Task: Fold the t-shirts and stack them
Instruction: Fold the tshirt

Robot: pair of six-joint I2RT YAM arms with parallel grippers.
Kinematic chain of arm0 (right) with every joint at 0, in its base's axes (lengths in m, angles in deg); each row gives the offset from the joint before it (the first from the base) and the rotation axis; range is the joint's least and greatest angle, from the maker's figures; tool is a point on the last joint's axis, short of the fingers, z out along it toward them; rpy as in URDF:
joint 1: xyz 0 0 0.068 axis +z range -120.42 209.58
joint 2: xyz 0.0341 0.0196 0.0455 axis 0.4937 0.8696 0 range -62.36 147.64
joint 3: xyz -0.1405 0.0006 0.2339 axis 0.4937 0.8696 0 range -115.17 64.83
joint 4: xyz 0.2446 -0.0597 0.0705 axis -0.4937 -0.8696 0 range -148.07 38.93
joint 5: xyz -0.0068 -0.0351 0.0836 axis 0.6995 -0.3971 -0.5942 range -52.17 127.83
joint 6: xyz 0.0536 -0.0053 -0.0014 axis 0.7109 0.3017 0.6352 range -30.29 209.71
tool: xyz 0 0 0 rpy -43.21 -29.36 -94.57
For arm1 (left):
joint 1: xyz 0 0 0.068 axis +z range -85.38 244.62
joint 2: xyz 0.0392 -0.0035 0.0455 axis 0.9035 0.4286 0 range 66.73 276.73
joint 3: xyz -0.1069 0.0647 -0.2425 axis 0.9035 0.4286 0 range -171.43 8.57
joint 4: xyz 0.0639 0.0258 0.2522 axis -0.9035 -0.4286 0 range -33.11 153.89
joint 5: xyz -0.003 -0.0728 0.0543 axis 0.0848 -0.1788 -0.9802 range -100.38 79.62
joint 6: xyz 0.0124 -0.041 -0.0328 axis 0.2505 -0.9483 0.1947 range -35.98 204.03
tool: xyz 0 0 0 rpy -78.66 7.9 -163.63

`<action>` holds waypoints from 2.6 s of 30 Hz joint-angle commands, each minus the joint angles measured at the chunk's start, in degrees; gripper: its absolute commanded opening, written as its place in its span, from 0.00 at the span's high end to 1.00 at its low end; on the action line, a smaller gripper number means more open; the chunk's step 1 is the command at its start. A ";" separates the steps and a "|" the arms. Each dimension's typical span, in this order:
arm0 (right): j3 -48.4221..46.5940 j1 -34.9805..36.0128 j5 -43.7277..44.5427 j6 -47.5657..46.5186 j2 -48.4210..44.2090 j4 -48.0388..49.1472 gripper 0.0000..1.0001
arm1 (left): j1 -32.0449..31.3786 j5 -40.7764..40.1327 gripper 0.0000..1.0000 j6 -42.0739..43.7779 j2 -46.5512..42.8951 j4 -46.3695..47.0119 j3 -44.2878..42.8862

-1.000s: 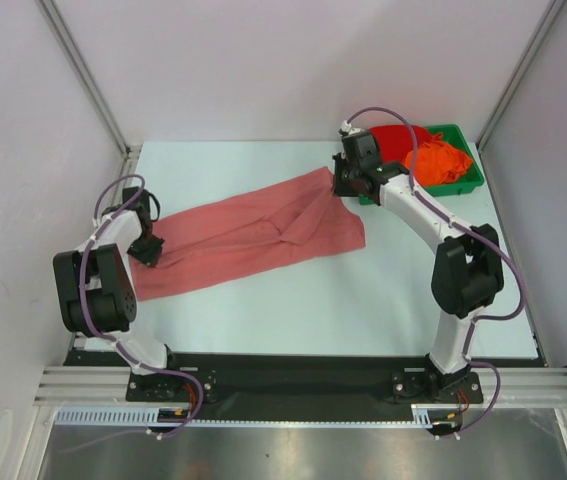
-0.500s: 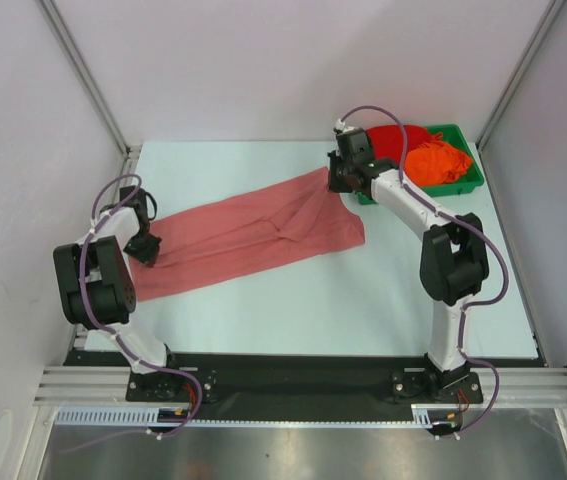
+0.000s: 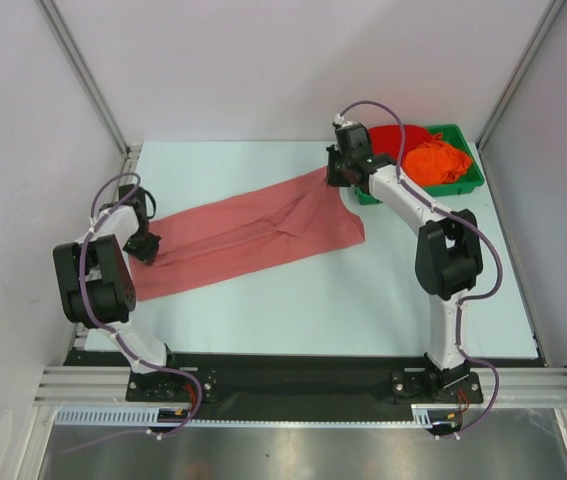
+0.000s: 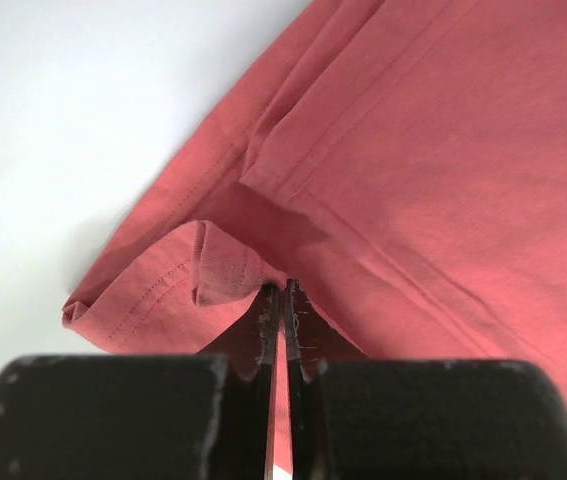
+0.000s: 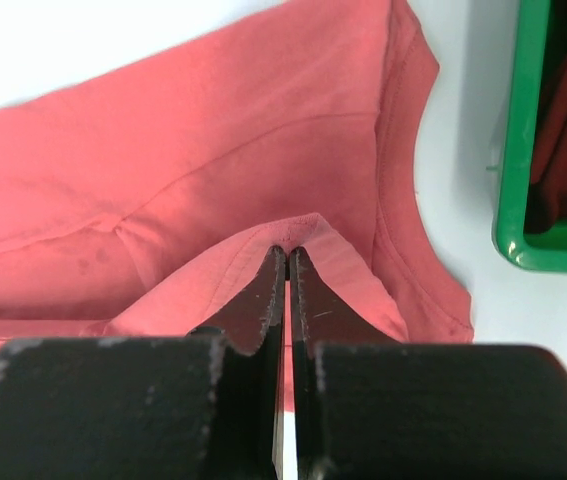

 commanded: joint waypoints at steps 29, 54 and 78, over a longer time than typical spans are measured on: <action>-25.18 -2.21 -5.60 -4.23 21.38 2.28 0.62 | 1.51 -5.15 0.16 4.89 -5.41 -0.79 -6.95; 9.25 6.40 -12.89 2.44 0.47 3.76 0.44 | -11.76 35.02 0.35 18.51 -23.26 22.68 13.79; 5.65 6.31 -17.03 8.16 9.88 13.96 0.39 | -12.03 36.17 0.33 23.61 -26.33 19.69 11.51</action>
